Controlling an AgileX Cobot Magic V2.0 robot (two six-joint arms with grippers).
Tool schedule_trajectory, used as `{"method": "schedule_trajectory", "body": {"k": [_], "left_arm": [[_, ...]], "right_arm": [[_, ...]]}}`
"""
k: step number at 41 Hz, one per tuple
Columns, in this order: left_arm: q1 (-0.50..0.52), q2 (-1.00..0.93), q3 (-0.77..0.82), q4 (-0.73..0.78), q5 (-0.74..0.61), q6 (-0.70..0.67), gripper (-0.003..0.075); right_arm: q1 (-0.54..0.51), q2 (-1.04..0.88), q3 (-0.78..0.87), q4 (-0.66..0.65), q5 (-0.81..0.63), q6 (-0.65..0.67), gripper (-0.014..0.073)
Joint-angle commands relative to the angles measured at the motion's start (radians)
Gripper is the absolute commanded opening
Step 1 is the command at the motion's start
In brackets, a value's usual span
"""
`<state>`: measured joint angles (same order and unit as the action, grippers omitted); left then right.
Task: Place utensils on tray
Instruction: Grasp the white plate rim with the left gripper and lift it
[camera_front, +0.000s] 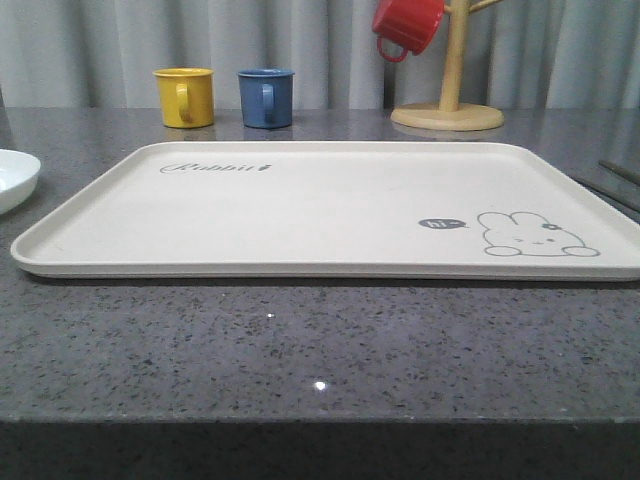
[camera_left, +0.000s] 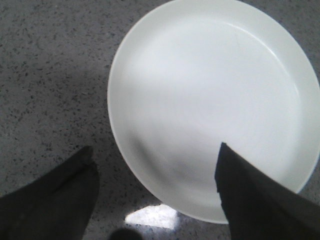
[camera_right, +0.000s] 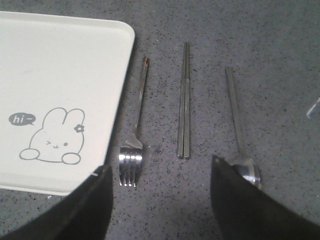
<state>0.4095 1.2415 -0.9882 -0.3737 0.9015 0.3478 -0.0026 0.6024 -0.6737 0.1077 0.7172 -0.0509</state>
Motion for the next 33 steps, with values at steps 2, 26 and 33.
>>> {"method": "schedule_trajectory", "body": {"k": [2,26,33], "left_arm": [[0.067,0.050,-0.034,-0.148,-0.040,0.083,0.0481],[0.074,0.226,-0.034,-0.257,-0.118,0.174,0.0362],[0.074,0.226,-0.034,-0.251,-0.115,0.174,0.0195]], "right_arm": [[-0.007,0.009,-0.023,0.000,-0.061,0.000,0.0456],[-0.007,0.009,-0.023,0.000,-0.061,0.000,0.0456],[-0.007,0.009,-0.023,0.000,-0.061,0.000,0.0456]]}}
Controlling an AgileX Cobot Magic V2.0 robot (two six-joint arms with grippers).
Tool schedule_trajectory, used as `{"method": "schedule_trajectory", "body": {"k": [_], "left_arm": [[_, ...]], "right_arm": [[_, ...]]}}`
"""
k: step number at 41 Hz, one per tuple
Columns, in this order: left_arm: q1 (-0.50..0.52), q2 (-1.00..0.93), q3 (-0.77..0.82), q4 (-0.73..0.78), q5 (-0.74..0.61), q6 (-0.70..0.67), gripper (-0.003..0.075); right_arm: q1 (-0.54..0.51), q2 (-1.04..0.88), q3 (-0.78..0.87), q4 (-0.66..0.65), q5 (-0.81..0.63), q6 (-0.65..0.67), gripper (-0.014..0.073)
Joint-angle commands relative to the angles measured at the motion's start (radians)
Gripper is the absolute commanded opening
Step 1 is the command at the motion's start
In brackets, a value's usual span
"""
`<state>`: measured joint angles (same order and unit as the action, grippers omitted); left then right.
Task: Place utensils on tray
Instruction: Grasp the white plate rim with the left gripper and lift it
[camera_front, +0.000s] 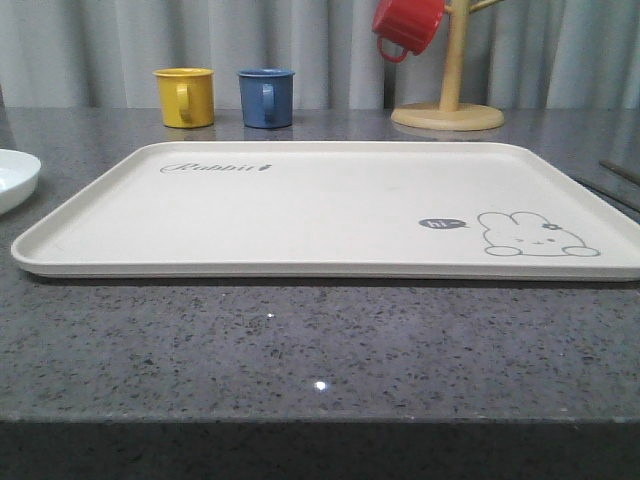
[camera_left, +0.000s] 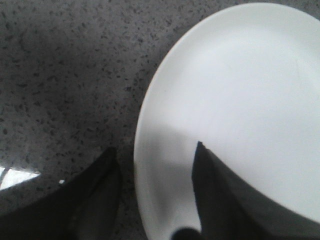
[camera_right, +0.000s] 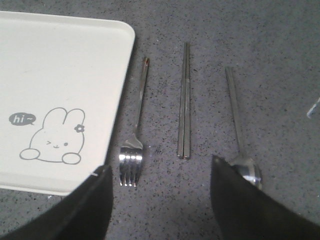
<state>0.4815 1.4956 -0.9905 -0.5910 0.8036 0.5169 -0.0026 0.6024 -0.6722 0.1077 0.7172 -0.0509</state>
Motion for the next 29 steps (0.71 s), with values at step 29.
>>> {"method": "schedule_trajectory", "body": {"k": [29], "left_arm": [[0.002,-0.036,-0.052,-0.037,0.010,0.005,-0.0020]], "right_arm": [[-0.007,0.009,-0.024,0.000,-0.061,0.000,0.0456]]}}
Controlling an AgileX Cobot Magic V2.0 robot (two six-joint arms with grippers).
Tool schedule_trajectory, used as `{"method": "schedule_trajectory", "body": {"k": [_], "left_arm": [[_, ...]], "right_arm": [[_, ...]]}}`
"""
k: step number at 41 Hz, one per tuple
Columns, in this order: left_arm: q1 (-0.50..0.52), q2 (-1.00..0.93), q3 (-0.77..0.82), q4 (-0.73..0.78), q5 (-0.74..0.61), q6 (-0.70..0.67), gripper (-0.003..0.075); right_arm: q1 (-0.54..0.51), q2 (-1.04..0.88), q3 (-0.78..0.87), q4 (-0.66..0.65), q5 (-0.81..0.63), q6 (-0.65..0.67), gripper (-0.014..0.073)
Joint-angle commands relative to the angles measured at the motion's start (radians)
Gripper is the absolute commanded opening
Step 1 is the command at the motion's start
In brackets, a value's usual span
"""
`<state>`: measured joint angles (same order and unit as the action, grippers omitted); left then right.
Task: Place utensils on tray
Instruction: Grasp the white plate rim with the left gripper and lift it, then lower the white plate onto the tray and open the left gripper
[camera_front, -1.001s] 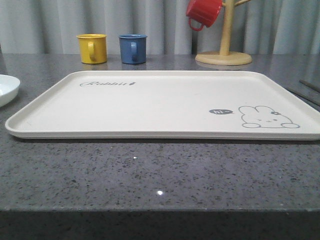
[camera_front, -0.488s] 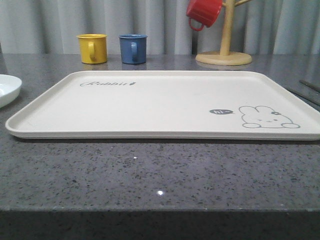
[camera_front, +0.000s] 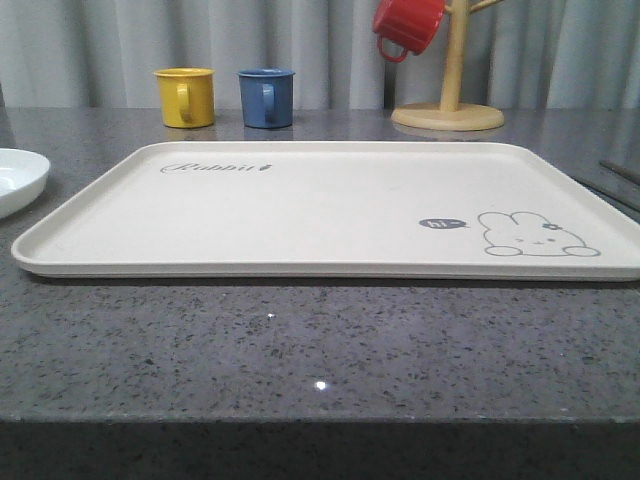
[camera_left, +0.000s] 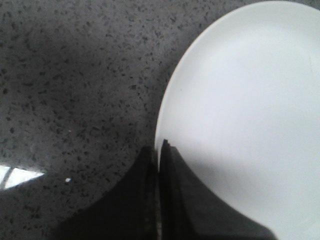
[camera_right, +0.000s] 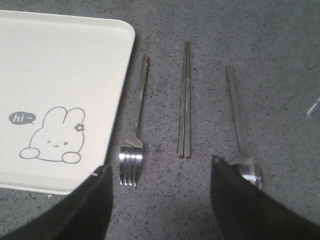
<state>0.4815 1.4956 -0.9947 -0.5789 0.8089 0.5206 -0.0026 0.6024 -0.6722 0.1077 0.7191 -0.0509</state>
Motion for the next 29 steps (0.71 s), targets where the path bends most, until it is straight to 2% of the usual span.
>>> {"method": "schedule_trajectory", "body": {"k": [1,10,16,24,29], "left_arm": [[0.002,-0.039,-0.055,-0.052,0.012,0.001,-0.0020],[-0.002,-0.073,-0.154,-0.157,0.128,0.039,-0.0020],[-0.058,-0.089,-0.212,-0.270,0.214,0.101,-0.0020],[-0.230,-0.084,-0.227,-0.294,0.214,0.108,-0.0020],[-0.356,-0.059,-0.227,-0.287,0.170,0.108,-0.0020]], "right_arm": [[-0.007,0.009,-0.024,0.000,-0.063,0.000,0.0456],[-0.007,0.009,-0.024,0.000,-0.063,0.000,0.0456],[-0.007,0.009,-0.024,0.000,-0.063,0.000,0.0456],[-0.007,0.009,-0.024,0.000,-0.063,0.000,0.0456],[-0.007,0.009,-0.024,0.000,-0.063,0.000,0.0456]]}}
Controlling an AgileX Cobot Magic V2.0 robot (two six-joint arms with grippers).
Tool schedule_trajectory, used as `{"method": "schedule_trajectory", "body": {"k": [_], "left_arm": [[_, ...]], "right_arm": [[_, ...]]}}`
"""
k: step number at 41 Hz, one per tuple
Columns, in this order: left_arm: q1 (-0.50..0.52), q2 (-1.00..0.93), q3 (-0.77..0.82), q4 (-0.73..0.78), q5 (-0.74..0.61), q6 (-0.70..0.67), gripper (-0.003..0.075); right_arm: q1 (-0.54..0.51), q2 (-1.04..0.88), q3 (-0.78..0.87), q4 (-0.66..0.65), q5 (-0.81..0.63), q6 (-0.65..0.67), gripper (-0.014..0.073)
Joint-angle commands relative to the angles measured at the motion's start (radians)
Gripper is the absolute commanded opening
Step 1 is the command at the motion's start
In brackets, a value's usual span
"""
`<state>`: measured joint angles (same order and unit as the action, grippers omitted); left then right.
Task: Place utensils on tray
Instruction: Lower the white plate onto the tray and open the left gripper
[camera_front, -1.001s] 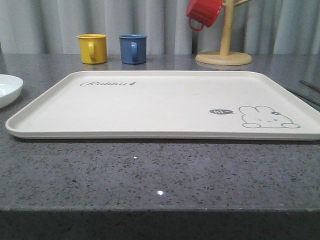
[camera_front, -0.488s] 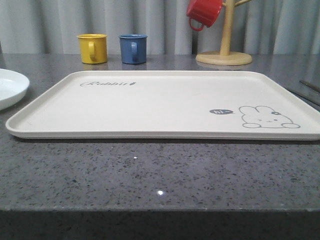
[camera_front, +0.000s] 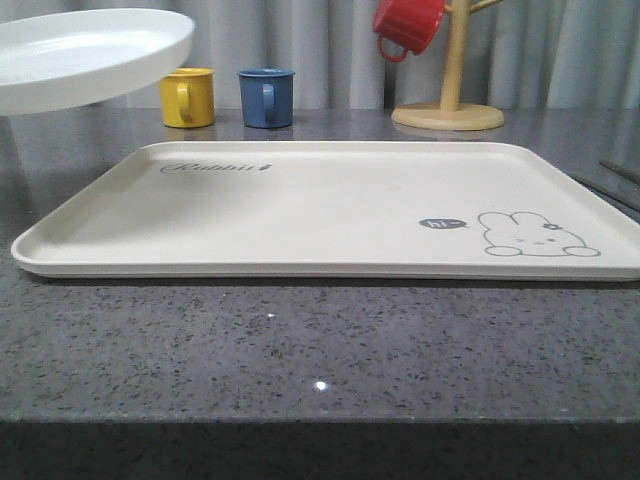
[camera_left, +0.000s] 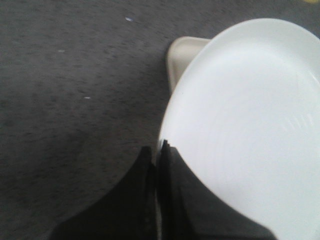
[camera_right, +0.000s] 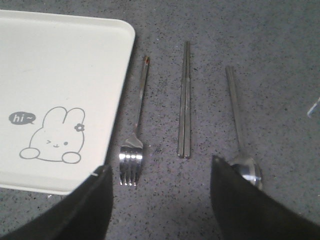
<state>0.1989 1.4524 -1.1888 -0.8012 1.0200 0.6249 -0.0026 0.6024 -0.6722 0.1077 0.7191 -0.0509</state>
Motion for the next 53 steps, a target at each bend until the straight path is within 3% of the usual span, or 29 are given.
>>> {"method": "schedule_trajectory", "body": {"k": [1,9,17,33,37,44,53], "left_arm": [[-0.095,-0.007,-0.033,-0.063,-0.054,0.004,-0.0020],[-0.259,0.048,-0.033,-0.011,-0.158,-0.002,-0.0020],[-0.366,0.119,-0.058,0.131,-0.222,-0.108,-0.0020],[-0.378,0.174,-0.072,0.168,-0.280,-0.108,-0.0012],[-0.378,0.174,-0.072,0.168,-0.275,-0.108,0.0073],[-0.378,0.174,-0.072,0.171,-0.261,-0.108,0.0319],[-0.378,0.140,-0.088,0.226,-0.224,-0.108,0.0348]], "right_arm": [[-0.007,0.009,-0.024,0.000,-0.063,0.000,0.0456],[-0.007,0.009,-0.024,0.000,-0.063,0.000,0.0456],[-0.007,0.009,-0.024,0.000,-0.063,0.000,0.0456],[-0.007,0.009,-0.024,0.000,-0.063,0.000,0.0456],[-0.007,0.009,-0.024,0.000,-0.063,0.000,0.0456],[-0.007,0.009,-0.024,0.000,-0.063,0.000,0.0456],[-0.007,0.009,-0.024,0.000,-0.063,0.000,0.0456]]}}
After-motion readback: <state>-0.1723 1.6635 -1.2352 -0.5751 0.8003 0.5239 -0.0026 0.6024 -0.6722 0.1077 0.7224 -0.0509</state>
